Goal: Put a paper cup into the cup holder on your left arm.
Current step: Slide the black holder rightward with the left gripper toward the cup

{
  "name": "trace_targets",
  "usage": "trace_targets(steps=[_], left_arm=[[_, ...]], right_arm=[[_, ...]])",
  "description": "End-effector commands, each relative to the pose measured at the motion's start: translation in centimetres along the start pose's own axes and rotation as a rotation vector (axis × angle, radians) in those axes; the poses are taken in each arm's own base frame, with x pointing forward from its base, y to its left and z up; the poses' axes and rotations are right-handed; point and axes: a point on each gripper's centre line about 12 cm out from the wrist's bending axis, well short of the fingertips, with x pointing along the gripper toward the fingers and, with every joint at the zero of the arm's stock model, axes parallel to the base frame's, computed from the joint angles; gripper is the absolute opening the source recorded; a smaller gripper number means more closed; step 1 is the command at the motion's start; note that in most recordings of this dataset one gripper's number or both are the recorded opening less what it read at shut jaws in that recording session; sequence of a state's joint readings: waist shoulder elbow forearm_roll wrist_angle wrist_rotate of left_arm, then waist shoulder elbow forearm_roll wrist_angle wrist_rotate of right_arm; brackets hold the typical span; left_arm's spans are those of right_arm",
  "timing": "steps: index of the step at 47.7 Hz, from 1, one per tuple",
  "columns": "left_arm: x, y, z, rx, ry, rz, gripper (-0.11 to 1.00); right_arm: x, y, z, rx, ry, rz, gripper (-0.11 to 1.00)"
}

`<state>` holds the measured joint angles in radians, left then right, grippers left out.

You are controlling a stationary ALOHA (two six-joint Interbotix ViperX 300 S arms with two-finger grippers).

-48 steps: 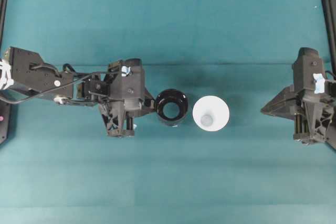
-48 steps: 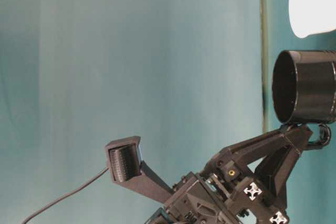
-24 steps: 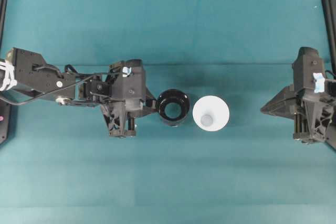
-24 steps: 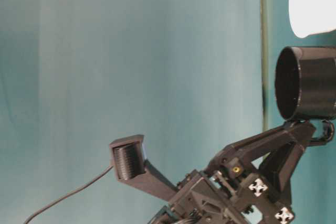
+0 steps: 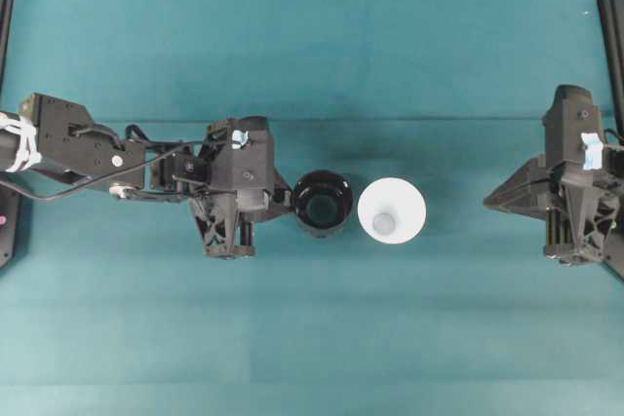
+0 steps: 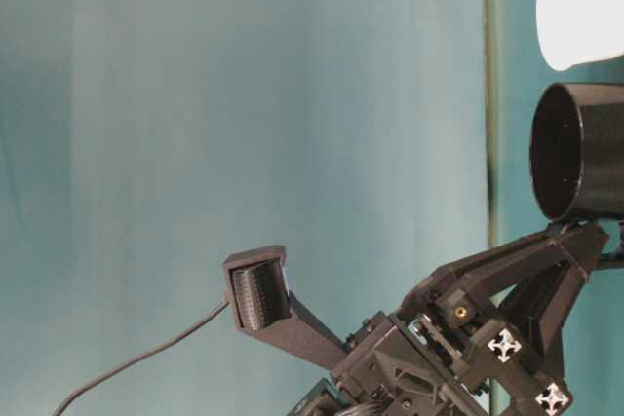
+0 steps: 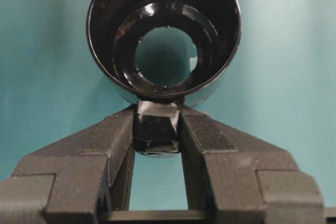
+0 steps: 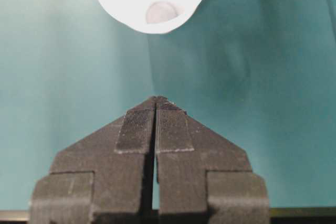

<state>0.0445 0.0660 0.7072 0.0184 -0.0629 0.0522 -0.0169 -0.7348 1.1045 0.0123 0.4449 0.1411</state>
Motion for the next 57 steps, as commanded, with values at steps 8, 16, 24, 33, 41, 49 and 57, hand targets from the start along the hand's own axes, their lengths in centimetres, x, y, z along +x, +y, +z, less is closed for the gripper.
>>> trace_targets(steps=[8,16,24,33,41,49,57], left_arm=[[0.1,-0.2,0.2,0.003,-0.011,-0.003,0.3],[0.1,-0.3,0.0,0.002,-0.005,-0.006,0.3],[0.1,-0.3,-0.2,0.002,0.003,-0.006,0.3],[0.2,-0.3,-0.4,0.002,0.01,-0.007,0.3],[0.4,-0.3,-0.5,0.002,0.013,-0.007,0.3],[0.5,-0.3,-0.7,0.002,0.016,-0.007,0.3],[0.8,-0.2,-0.6,0.001,0.017,-0.005,0.3]], right_arm=[[-0.2,0.1,0.8,0.011,-0.023,0.001,-0.01],[-0.2,0.1,0.8,0.01,-0.025,0.001,-0.01],[-0.2,0.0,0.8,0.01,-0.023,0.001,-0.01],[-0.2,0.1,0.8,0.01,-0.022,0.001,-0.01],[-0.2,0.1,0.8,0.01,-0.023,0.001,-0.01],[-0.2,0.0,0.8,0.01,-0.022,0.001,-0.01],[-0.2,0.0,0.8,0.01,-0.022,0.001,-0.01]])
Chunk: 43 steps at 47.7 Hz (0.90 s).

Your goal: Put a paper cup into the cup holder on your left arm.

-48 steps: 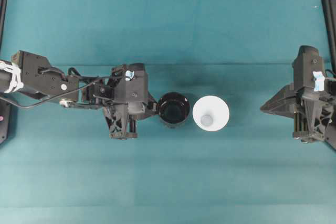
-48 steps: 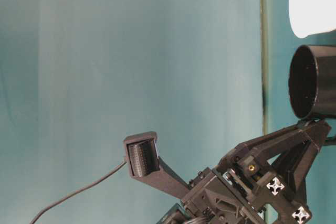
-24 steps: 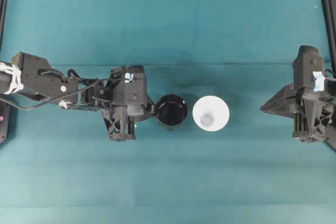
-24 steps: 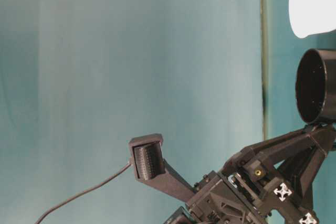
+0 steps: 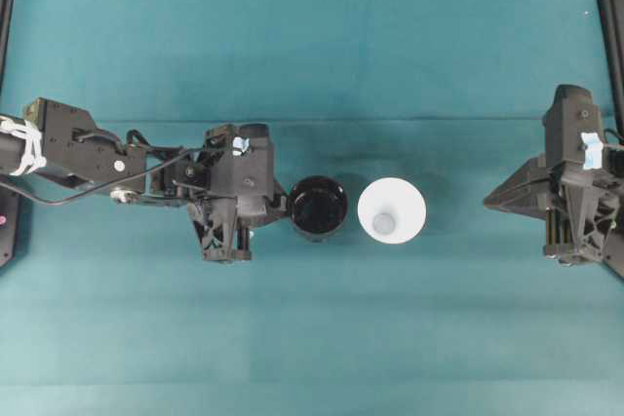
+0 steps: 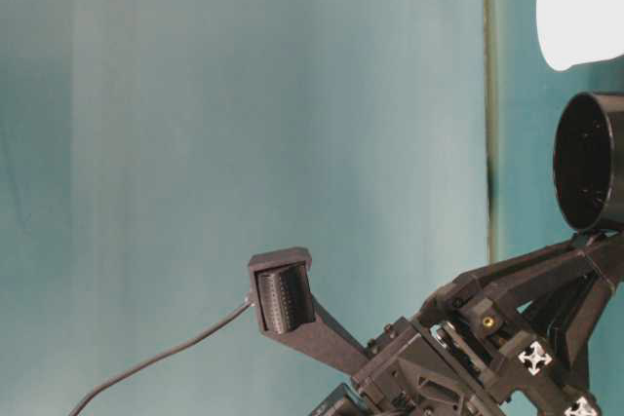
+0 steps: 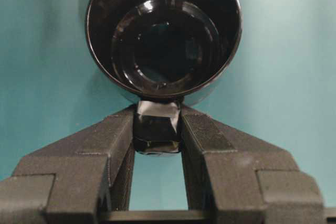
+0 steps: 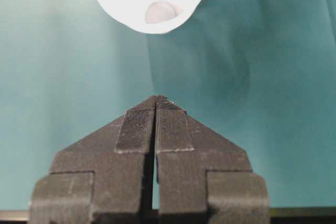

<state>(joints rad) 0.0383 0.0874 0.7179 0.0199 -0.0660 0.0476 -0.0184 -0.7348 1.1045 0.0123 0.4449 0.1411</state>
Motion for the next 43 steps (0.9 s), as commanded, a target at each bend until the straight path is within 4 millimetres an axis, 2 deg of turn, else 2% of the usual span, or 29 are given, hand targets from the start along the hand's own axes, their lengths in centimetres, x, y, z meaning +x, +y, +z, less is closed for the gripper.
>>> trace_targets(steps=[1,39,41,43], left_arm=[[0.3,0.08,0.36,-0.001,-0.011,0.002,0.3],[0.33,0.36,0.81,-0.005,-0.007,0.006,0.3],[0.33,0.35,0.77,-0.007,-0.004,0.006,0.33],[0.29,0.36,0.82,-0.005,-0.006,0.006,0.43]], right_arm=[[-0.21,0.08,0.75,0.009,-0.021,0.002,-0.01],[-0.18,0.07,0.74,0.009,-0.02,0.001,-0.01],[-0.19,0.04,0.7,0.011,-0.02,0.001,-0.01],[-0.19,0.04,0.7,0.01,-0.02,0.0,-0.01]])
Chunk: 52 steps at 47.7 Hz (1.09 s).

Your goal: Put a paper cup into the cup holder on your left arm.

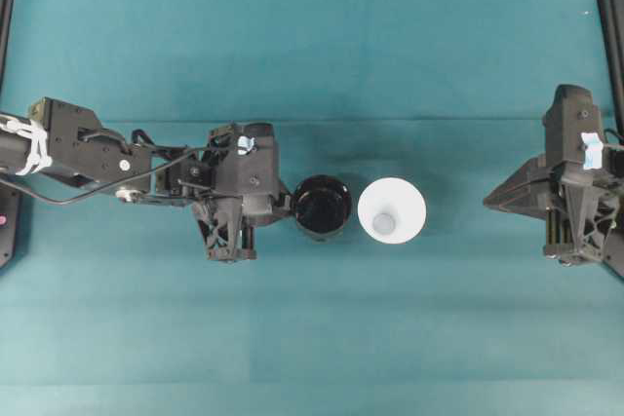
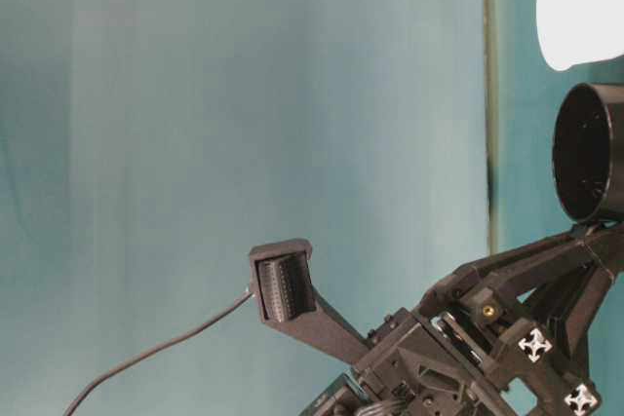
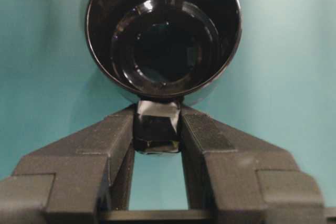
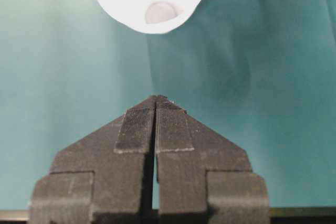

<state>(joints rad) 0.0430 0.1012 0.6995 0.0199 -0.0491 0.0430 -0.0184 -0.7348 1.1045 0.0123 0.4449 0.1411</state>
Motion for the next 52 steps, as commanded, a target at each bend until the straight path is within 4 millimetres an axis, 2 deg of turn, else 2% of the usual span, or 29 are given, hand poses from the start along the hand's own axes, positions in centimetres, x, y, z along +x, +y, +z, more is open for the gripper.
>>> trace_targets(steps=[1,5,7,18,24,30,35,38,41,49,52], left_arm=[[-0.1,0.2,0.7,0.006,-0.02,0.003,0.49],[-0.2,0.1,0.8,0.013,-0.024,0.003,0.72],[-0.3,0.2,0.8,0.015,-0.027,0.004,0.8],[-0.4,0.3,0.8,0.028,-0.026,0.006,0.77],[-0.8,0.3,0.8,0.028,-0.029,0.007,0.83],[-2.0,0.5,1.2,0.02,-0.038,0.011,0.96],[-3.2,0.8,1.1,0.015,-0.011,0.016,0.98],[-4.0,0.9,1.1,0.013,0.001,0.018,0.97],[-4.8,0.8,0.9,0.011,0.012,0.017,0.97],[-7.2,0.8,0.9,0.006,-0.005,0.019,0.97],[-7.8,0.8,0.9,0.006,-0.016,0.02,0.97]], right_arm=[[-0.2,0.0,0.7,0.01,-0.02,0.0,-0.01],[-0.2,0.0,0.7,0.012,-0.019,0.0,-0.01],[-0.1,0.0,0.7,0.014,-0.019,-0.001,-0.01],[0.4,-0.3,0.6,0.033,0.004,-0.014,-0.01],[0.9,-0.5,0.6,0.061,0.016,-0.022,-0.01],[1.3,-0.6,0.7,0.067,0.029,-0.028,0.02],[1.6,-0.7,1.0,0.076,0.038,-0.033,0.08],[1.7,-0.8,1.4,0.083,0.038,-0.038,0.14],[1.9,-1.2,1.9,0.098,0.039,-0.051,0.28],[2.2,-2.2,3.7,0.128,0.032,-0.084,0.73],[2.4,-2.3,4.6,0.118,0.026,-0.091,0.87]])
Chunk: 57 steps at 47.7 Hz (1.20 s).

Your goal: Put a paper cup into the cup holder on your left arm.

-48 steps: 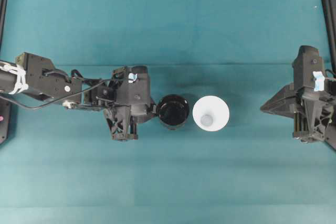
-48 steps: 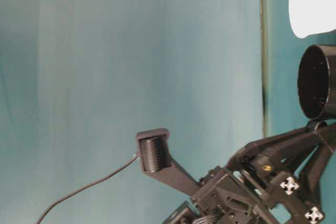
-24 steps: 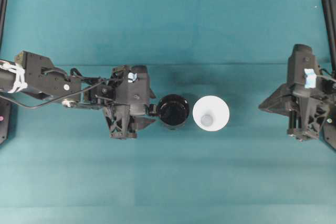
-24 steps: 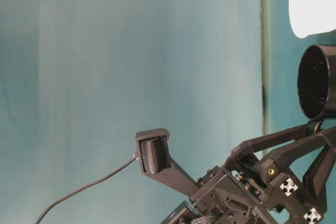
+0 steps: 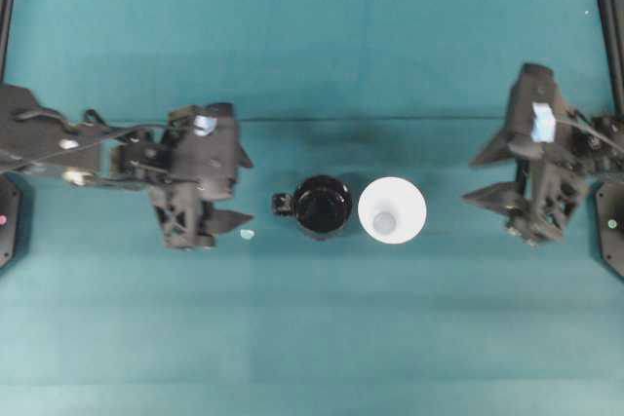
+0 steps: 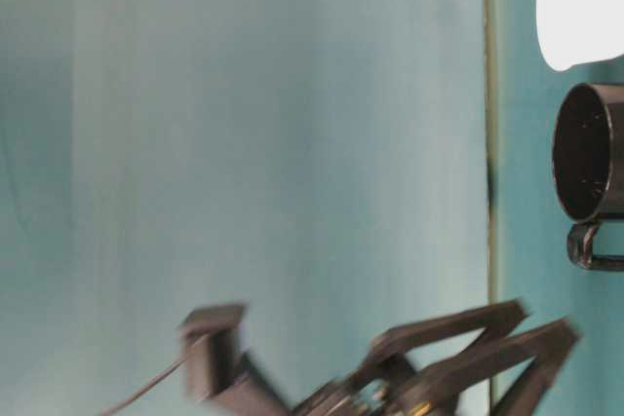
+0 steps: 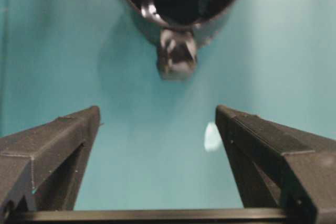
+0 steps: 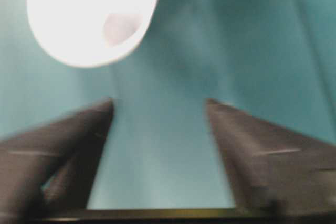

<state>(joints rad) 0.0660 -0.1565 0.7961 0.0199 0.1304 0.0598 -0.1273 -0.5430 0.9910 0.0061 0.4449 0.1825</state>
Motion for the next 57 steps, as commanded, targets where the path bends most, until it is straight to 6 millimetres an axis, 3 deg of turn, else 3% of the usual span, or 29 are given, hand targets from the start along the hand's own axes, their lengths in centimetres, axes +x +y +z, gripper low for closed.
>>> trace_targets(steps=[1,19,32,57], left_arm=[[-1.2,-0.1,0.5,0.006,-0.035,0.0,0.97],[-2.1,-0.1,-0.6,-0.012,-0.02,0.0,0.97],[-2.0,-0.1,-0.7,-0.016,-0.015,-0.001,0.97],[-1.8,-0.2,-0.8,-0.017,-0.011,-0.002,0.97]], right_arm=[[-0.2,0.2,2.2,-0.003,-0.04,-0.003,0.9],[3.8,0.8,5.5,-0.008,0.033,-0.017,0.9],[7.0,1.0,6.3,-0.014,0.184,-0.044,0.9],[8.4,0.8,5.6,-0.008,0.244,-0.056,0.85]])
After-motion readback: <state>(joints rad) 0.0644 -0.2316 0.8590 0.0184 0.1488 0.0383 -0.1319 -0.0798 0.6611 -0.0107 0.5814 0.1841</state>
